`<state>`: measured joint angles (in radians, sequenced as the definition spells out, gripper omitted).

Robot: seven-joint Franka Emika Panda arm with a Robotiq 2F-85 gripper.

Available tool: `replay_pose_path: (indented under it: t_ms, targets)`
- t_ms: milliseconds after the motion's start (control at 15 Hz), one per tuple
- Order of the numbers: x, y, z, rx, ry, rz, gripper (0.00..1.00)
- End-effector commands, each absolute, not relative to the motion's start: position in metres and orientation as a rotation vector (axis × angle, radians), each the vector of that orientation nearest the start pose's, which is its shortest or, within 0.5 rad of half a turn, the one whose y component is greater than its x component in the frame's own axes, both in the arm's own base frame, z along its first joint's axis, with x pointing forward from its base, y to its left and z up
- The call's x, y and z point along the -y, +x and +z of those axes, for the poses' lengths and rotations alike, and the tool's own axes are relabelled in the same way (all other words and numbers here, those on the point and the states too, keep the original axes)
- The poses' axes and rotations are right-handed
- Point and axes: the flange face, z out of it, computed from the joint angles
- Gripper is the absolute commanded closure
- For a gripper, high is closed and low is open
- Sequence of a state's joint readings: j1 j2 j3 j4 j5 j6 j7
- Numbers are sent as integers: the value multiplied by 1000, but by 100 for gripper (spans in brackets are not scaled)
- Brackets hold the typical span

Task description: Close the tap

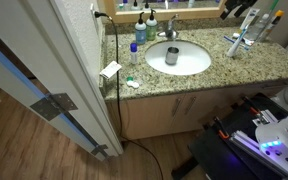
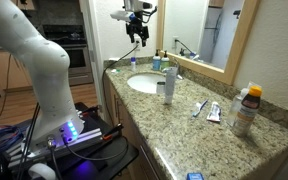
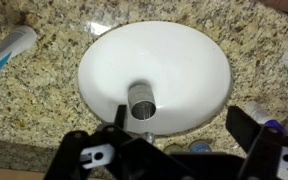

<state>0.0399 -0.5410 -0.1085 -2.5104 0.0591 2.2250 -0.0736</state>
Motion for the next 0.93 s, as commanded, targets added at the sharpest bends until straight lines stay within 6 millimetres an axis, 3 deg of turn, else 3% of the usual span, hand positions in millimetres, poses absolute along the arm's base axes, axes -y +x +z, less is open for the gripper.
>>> replay_pose_path:
  t_ms: [0,67,267,400,600,667,733,867]
  targets:
    - [28,404,490,-23,-3027,-387,0]
    - [26,402,489,-19,-3027,-388,0]
    - [31,452,451,-226,-3021,-277,0]
    - [41,484,451,-393,-2930,-282,0]
    - [56,530,470,-561,-2799,-302,0]
    - [58,538,479,-587,-2768,-308,0]
    - [50,514,466,-519,-2821,-322,0]
    - [56,533,476,-561,-2791,-335,0]
